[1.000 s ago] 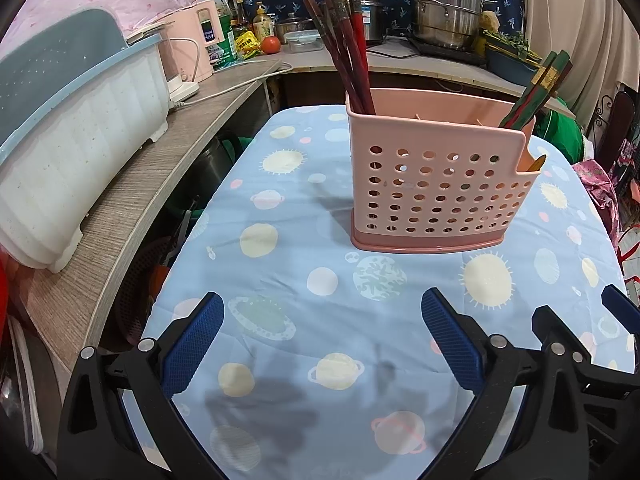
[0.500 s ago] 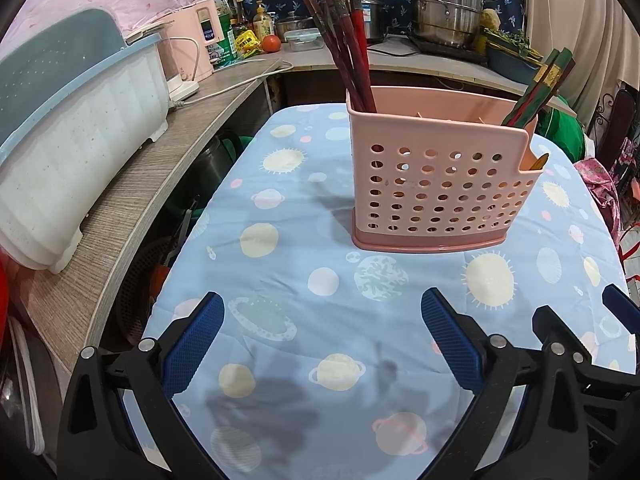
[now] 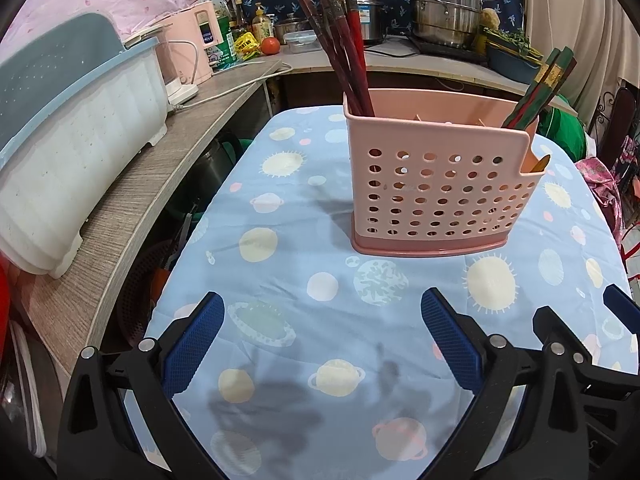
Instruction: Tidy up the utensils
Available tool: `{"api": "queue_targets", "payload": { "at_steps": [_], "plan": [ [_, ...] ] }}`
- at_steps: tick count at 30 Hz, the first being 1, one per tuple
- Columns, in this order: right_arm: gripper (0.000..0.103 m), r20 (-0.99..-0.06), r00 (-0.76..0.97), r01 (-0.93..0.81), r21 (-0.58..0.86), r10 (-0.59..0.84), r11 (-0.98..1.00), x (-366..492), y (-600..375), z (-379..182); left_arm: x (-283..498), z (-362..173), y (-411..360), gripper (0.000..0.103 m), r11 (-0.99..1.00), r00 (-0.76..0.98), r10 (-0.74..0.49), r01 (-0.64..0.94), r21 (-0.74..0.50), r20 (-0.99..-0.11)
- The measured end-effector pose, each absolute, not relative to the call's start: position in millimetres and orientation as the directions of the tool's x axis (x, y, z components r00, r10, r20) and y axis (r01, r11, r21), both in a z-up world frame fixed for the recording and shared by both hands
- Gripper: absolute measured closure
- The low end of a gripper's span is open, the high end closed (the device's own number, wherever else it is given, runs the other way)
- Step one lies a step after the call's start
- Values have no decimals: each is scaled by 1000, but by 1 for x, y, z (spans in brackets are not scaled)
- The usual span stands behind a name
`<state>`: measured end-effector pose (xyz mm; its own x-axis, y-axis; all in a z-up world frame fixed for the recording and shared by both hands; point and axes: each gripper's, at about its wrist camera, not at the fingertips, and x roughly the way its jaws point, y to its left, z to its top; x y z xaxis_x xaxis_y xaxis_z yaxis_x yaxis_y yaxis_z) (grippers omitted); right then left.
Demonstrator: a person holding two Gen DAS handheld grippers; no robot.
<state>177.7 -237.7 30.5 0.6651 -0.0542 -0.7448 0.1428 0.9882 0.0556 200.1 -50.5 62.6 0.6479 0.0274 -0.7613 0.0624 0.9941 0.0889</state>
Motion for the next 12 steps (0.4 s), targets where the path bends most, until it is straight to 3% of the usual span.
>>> {"api": "queue_targets", "payload": {
  "at_steps": [12],
  "plan": [
    [7,-748,662,142,60,-50,988,184,-239,28,207,58,-54,8,994,639,33,60,92,-769]
  ]
}}
